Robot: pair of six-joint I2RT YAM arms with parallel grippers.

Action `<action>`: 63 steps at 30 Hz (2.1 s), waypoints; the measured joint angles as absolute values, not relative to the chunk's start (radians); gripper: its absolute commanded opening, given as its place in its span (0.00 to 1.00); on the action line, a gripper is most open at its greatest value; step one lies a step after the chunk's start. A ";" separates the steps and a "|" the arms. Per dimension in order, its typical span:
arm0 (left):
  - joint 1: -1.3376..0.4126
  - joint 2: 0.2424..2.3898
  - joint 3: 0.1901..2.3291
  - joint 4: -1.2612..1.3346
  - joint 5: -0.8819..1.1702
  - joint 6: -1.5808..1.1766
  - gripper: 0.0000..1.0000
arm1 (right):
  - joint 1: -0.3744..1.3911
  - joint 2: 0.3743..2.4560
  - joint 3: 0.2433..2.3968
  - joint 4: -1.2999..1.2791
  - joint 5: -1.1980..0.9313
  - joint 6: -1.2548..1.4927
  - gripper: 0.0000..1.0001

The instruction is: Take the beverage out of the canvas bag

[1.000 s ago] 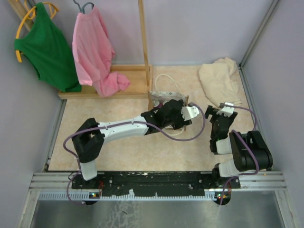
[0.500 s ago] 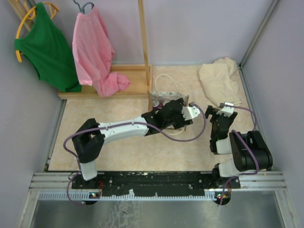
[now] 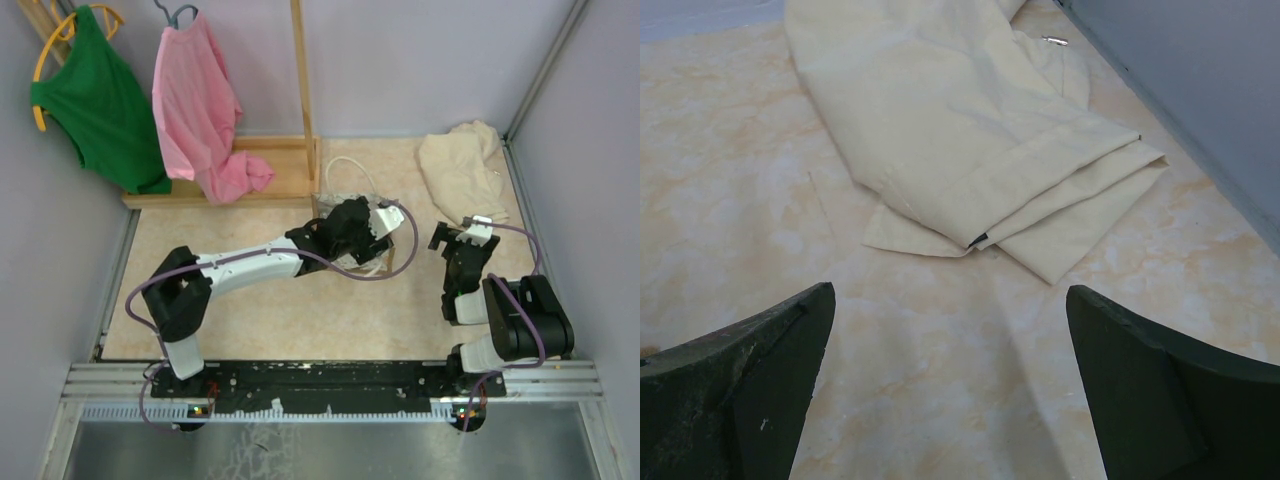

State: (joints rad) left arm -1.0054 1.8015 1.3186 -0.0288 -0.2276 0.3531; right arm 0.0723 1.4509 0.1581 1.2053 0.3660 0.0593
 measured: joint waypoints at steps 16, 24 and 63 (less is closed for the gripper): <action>-1.003 1.866 1.446 -0.188 -0.175 0.279 0.73 | 0.072 1.451 0.158 1.205 0.366 0.059 0.99; -1.003 1.934 1.563 -0.317 -0.183 0.235 0.71 | 0.072 1.451 0.158 1.205 0.366 0.059 0.99; -0.996 1.961 1.737 -0.583 -0.247 0.120 0.77 | 0.072 1.451 0.158 1.205 0.366 0.059 0.99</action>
State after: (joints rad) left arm -0.9958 1.9606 1.7367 -0.5831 -0.2470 0.1196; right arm 0.0723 1.4506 0.1581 1.2053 0.3664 0.0593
